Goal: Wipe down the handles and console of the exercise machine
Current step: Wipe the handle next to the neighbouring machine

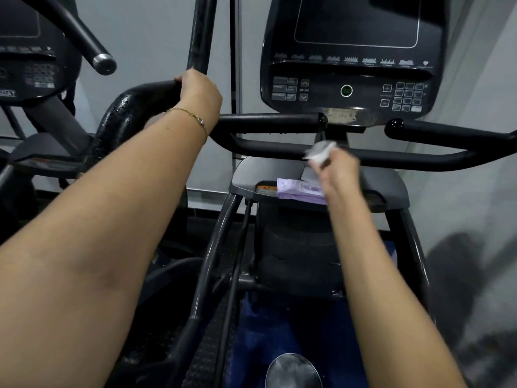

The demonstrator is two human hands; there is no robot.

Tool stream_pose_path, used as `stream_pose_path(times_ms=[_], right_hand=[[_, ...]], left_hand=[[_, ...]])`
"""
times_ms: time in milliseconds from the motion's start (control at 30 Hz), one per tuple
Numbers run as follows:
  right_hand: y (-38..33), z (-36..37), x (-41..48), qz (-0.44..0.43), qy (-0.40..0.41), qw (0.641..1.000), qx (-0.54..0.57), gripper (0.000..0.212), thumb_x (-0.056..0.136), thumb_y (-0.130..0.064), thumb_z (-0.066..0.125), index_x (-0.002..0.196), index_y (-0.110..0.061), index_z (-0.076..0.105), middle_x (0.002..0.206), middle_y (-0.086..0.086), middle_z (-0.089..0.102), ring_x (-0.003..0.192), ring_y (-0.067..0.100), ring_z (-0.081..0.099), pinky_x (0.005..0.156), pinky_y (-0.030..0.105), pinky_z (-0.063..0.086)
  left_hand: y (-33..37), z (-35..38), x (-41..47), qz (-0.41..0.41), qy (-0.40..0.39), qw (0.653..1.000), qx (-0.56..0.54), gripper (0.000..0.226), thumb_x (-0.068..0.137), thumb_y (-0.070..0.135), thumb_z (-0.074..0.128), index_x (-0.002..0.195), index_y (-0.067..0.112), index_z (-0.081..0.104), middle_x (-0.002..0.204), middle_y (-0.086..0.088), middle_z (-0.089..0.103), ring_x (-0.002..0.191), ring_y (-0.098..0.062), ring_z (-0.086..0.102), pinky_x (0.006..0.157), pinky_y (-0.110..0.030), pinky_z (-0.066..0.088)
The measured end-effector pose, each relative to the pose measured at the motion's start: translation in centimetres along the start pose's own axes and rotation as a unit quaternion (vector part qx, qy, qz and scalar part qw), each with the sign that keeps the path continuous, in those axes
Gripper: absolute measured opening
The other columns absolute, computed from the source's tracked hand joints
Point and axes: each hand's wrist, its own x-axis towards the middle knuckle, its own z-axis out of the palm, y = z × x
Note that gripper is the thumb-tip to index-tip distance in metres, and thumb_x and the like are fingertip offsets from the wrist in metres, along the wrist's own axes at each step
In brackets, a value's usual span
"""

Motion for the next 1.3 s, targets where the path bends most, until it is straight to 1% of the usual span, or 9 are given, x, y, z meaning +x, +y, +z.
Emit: stream_pose_path(times_ms=[67, 133, 200, 300, 533, 733, 833, 1033, 1300], right_hand=[[2.9, 0.9, -0.3, 0.163, -0.055, 0.976, 0.133, 0.023, 0.099, -0.003, 0.036, 0.081, 0.001, 0.05, 0.129, 0.019, 0.054, 0.125, 0.031, 0.049, 0.098, 0.038, 0.045], [3.7, 2.2, -0.7, 0.207, -0.086, 0.961, 0.164, 0.027, 0.101, -0.007, 0.028, 0.083, 0.001, 0.046, 0.142, 0.019, 0.042, 0.132, 0.034, 0.04, 0.11, 0.049, 0.027], [2.9, 3.0, -0.7, 0.199, -0.1, 0.952, 0.212, 0.024, 0.101, -0.006, 0.027, 0.104, 0.006, 0.048, 0.144, 0.022, 0.037, 0.134, 0.036, 0.036, 0.111, 0.05, 0.024], [0.5, 2.9, -0.4, 0.174, -0.108, 0.932, 0.299, 0.037, 0.1, -0.002, 0.029, 0.136, 0.006, 0.034, 0.144, 0.025, 0.036, 0.135, 0.036, 0.035, 0.111, 0.048, 0.024], [0.0, 3.7, -1.0, 0.157, -0.098, 0.938, 0.292, 0.025, 0.1, -0.001, 0.031, 0.119, 0.002, 0.046, 0.145, 0.022, 0.037, 0.134, 0.034, 0.036, 0.113, 0.047, 0.026], [-0.7, 2.8, -0.6, 0.134, -0.073, 0.941, 0.301, 0.034, 0.099, -0.002, 0.033, 0.132, 0.003, 0.039, 0.142, 0.022, 0.041, 0.131, 0.035, 0.041, 0.11, 0.047, 0.032], [-0.4, 3.4, -1.2, 0.15, -0.077, 0.945, 0.28, 0.027, 0.1, -0.002, 0.031, 0.121, 0.006, 0.045, 0.141, 0.023, 0.041, 0.132, 0.034, 0.04, 0.111, 0.047, 0.029], [-0.8, 2.8, -0.4, 0.14, -0.069, 0.938, 0.308, 0.027, 0.099, -0.002, 0.033, 0.123, 0.004, 0.045, 0.14, 0.02, 0.043, 0.13, 0.034, 0.043, 0.109, 0.047, 0.031], [0.1, 4.0, -0.7, 0.162, -0.076, 0.938, 0.296, 0.037, 0.1, 0.0, 0.029, 0.136, 0.002, 0.035, 0.142, 0.022, 0.04, 0.131, 0.036, 0.04, 0.111, 0.048, 0.03]], left_hand=[[0.1, 0.0, 0.1, -0.001, 0.002, 1.0, 0.001, 0.029, 0.093, 0.013, 0.047, 0.121, 0.01, 0.056, 0.126, -0.01, 0.057, 0.115, -0.028, 0.056, 0.099, -0.038, 0.046], [0.1, 0.2, 0.3, -0.002, 0.004, 1.0, 0.006, 0.029, 0.093, 0.012, 0.046, 0.121, 0.01, 0.056, 0.125, -0.009, 0.058, 0.115, -0.028, 0.056, 0.099, -0.039, 0.046], [0.2, 0.3, 0.4, -0.003, 0.008, 1.0, 0.006, 0.029, 0.093, 0.012, 0.046, 0.121, 0.01, 0.056, 0.125, -0.01, 0.057, 0.116, -0.028, 0.056, 0.099, -0.039, 0.046], [0.2, 0.3, 0.4, -0.004, 0.014, 1.0, 0.009, 0.029, 0.094, 0.012, 0.046, 0.121, 0.01, 0.055, 0.127, -0.01, 0.057, 0.117, -0.029, 0.055, 0.099, -0.039, 0.046], [0.2, 0.7, 0.4, -0.003, 0.01, 1.0, 0.012, 0.029, 0.093, 0.013, 0.05, 0.121, 0.01, 0.056, 0.126, -0.011, 0.057, 0.118, -0.028, 0.054, 0.099, -0.039, 0.046], [0.3, 0.8, 0.6, -0.01, 0.005, 1.0, 0.023, 0.029, 0.092, 0.014, 0.052, 0.121, 0.01, 0.057, 0.124, -0.011, 0.058, 0.116, -0.029, 0.055, 0.098, -0.04, 0.046], [0.5, 0.6, 0.7, -0.011, 0.006, 1.0, 0.028, 0.03, 0.092, 0.014, 0.053, 0.121, 0.009, 0.056, 0.124, -0.012, 0.058, 0.116, -0.029, 0.055, 0.098, -0.04, 0.047], [0.4, 0.7, 0.8, -0.012, 0.0, 0.999, 0.031, 0.031, 0.091, 0.012, 0.055, 0.122, 0.011, 0.056, 0.125, -0.011, 0.058, 0.118, -0.029, 0.054, 0.097, -0.04, 0.046], [0.4, 0.9, 0.8, -0.006, -0.016, 0.999, 0.043, 0.031, 0.088, 0.01, 0.06, 0.118, 0.013, 0.058, 0.12, -0.009, 0.061, 0.114, -0.027, 0.057, 0.094, -0.038, 0.047]])
